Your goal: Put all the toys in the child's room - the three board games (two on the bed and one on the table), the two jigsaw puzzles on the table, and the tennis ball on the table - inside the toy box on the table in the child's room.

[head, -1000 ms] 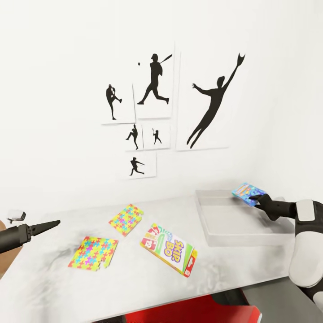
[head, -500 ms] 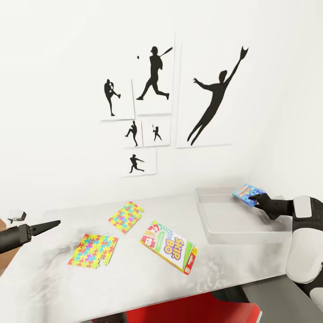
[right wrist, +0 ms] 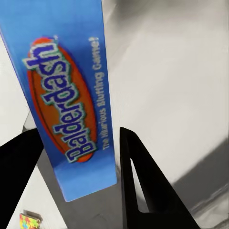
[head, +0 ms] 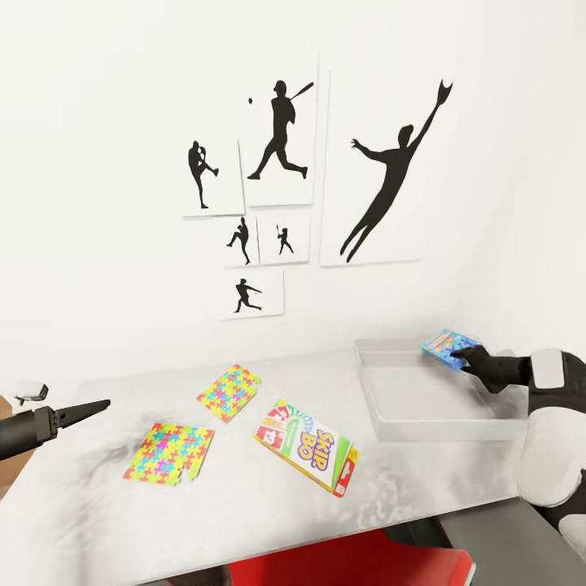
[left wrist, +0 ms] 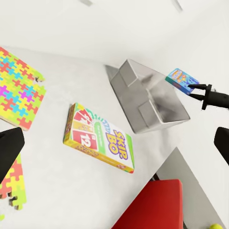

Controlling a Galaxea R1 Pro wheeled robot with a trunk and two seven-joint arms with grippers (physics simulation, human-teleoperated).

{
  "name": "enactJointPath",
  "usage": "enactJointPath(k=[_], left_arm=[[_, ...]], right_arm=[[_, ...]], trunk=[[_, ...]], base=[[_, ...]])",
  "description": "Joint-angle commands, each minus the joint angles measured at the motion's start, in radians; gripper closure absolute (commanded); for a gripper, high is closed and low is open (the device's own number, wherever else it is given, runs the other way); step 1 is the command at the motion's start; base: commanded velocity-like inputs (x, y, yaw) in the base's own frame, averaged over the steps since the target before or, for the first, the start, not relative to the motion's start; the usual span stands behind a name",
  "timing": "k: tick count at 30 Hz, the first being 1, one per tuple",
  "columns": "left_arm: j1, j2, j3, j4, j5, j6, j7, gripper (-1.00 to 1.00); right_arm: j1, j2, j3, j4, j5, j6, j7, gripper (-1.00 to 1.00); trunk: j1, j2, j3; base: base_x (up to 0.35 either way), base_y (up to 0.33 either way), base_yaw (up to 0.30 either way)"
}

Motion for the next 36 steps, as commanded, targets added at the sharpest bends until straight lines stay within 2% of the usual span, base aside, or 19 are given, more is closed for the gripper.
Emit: enactJointPath(k=[1, 6, 10, 14, 24, 32, 36], left_arm=[[-0.001, 0.000, 0.000, -0.001, -0.003, 0.011, -0.005, -1.00], [-0.001, 0.000, 0.000, -0.001, -0.002, 0.011, -0.006, -1.00], [-0.001, 0.000, 0.001, -0.001, -0.001, 0.011, -0.006, -1.00], [-0.001, 0.000, 0.003, -0.001, -0.001, 0.011, -0.006, -1.00], [-0.001, 0.000, 0.006, -0.001, 0.000, 0.011, -0.006, -1.00], [-0.001, 0.000, 0.006, -0.001, 0.000, 0.011, -0.006, -1.00], [-0.001, -0.001, 0.006, -0.001, 0.000, 0.011, -0.006, -1.00]], right_arm=[[-0.016, 0.003, -0.003, 0.000, -0.009, 0.003, -0.029, 1.00], [-0.047, 0.011, -0.004, 0.000, -0.017, 0.003, -0.105, 1.00], [-0.070, 0.030, -0.002, 0.004, -0.057, 0.002, -0.148, 1.00], [-0.091, 0.039, -0.001, 0.009, -0.070, 0.002, -0.190, 1.00], [-0.127, 0.064, -0.001, 0.030, -0.076, 0.003, -0.238, 1.00], [-0.139, 0.067, -0.001, 0.032, -0.076, 0.005, -0.323, 1.00], [-0.141, 0.066, -0.002, 0.033, -0.078, 0.005, -0.344, 1.00]], trunk=[[0.001, -0.002, -0.002], [0.001, -0.002, -0.002], [0.001, -0.002, -0.002], [0.001, -0.002, -0.002], [0.001, -0.002, -0.002], [0.001, -0.002, -0.002], [0.001, -0.002, -0.002]], base=[[0.000, 0.000, 0.000], [0.000, 0.000, 0.000], [0.000, 0.000, 0.000], [0.000, 0.000, 0.000], [0.000, 0.000, 0.000], [0.000, 0.000, 0.000], [0.000, 0.000, 0.000]])
